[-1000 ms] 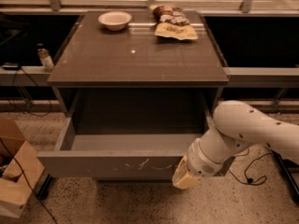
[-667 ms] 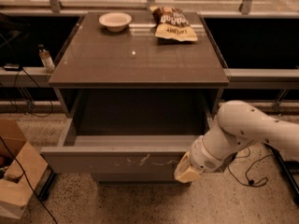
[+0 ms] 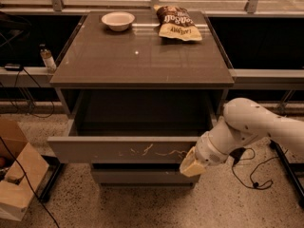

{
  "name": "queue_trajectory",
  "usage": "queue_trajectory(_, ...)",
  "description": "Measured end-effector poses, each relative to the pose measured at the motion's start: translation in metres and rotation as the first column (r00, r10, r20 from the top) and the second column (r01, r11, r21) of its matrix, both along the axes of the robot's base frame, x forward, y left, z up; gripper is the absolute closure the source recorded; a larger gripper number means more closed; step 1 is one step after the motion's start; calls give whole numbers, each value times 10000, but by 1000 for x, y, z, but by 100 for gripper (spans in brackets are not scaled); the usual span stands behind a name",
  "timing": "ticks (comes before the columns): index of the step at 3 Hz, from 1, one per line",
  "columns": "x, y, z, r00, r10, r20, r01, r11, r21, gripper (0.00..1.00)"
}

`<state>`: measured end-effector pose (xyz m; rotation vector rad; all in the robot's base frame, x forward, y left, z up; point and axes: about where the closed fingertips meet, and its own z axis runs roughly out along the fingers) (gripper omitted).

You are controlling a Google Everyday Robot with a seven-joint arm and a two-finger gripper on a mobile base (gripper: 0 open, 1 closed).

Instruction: Close top drawer

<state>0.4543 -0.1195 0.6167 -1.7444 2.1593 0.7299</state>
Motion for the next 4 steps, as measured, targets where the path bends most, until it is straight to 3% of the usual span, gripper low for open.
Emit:
queue_trajectory(1,16,-5,-6,9999,-134,1,134,9998,140,100)
queue_trajectory(3,81,-29,-41,9983,-552,-202,560,9976,405,98)
queue_trajectory(4,123,-43,-39,9950,-985,191,974,9939,523,76)
